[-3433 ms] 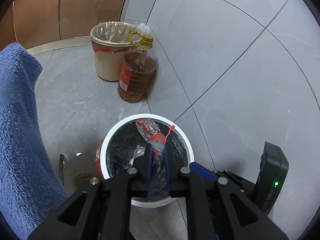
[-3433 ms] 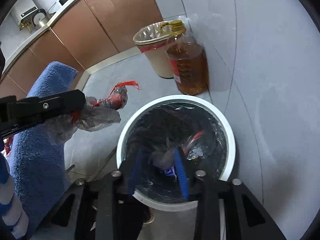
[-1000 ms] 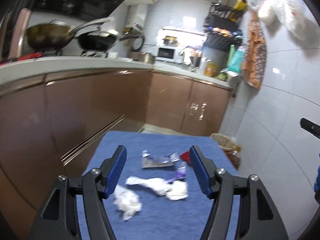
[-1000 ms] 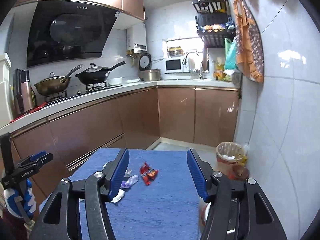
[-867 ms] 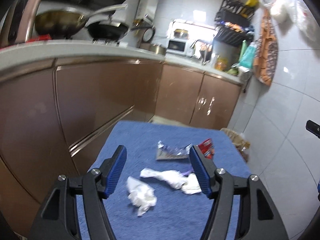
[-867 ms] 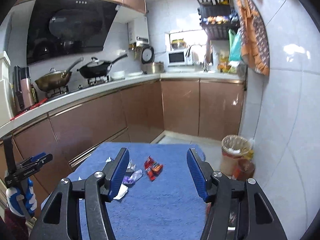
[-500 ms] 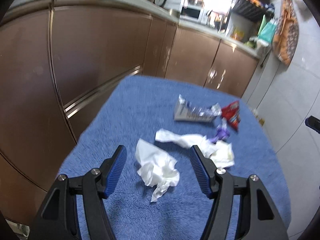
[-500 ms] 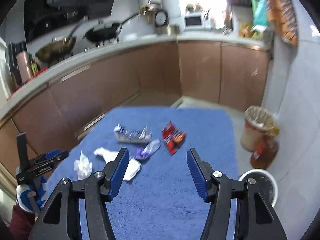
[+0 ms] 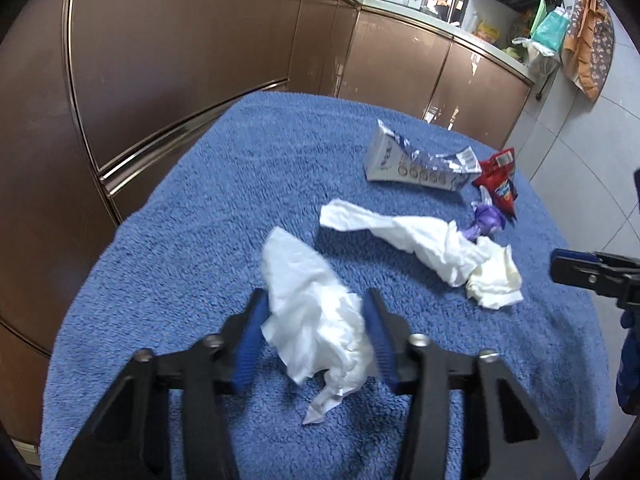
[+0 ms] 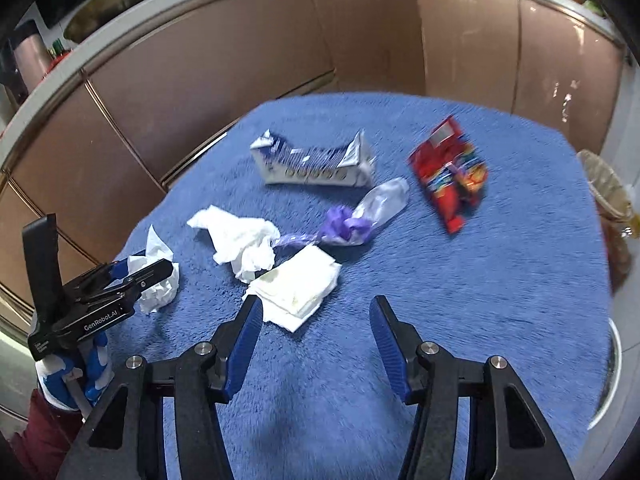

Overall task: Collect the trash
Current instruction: 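Grasp a white tissue with the left tool while the right tool grasps another tissue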

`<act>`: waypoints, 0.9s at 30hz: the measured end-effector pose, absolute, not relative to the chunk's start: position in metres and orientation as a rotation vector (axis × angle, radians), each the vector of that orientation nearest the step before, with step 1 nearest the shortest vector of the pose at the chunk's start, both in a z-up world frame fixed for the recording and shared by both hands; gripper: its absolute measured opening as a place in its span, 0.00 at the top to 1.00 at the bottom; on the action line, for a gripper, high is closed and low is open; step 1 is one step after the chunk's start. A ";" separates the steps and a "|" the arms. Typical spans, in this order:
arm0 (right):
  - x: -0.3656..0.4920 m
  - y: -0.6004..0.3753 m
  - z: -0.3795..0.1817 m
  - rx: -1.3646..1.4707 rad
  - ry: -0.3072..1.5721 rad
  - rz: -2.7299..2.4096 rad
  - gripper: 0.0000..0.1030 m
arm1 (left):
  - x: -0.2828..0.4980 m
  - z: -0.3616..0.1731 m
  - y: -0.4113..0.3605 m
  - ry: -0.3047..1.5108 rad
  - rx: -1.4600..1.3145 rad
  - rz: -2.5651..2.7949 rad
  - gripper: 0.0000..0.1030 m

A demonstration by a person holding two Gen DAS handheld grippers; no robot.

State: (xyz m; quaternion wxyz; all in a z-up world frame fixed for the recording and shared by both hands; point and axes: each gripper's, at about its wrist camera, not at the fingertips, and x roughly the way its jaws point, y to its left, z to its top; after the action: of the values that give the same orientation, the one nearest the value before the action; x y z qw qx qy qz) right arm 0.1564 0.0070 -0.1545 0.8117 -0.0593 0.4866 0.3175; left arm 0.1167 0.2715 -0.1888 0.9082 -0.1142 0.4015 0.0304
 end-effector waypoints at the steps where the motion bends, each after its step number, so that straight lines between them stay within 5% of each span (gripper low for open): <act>1: 0.160 0.010 -0.158 -0.130 1.048 0.684 0.50 | 0.117 -0.191 0.271 0.830 -0.242 0.051 0.69; 17: 0.184 0.031 -0.197 -0.135 1.120 0.739 0.60 | 0.117 -0.196 0.279 0.826 -0.319 -0.001 0.75; 27: 0.186 0.029 -0.198 -0.147 1.109 0.741 0.77 | 0.118 -0.197 0.276 0.832 -0.301 0.010 0.75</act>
State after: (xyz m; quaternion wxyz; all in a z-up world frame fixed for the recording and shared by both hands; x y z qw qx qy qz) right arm 0.1861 0.0286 -0.1983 0.7831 -0.0683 0.5139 0.3434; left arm 0.1177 0.2756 -0.1972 0.9037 -0.1456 0.4026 0.0049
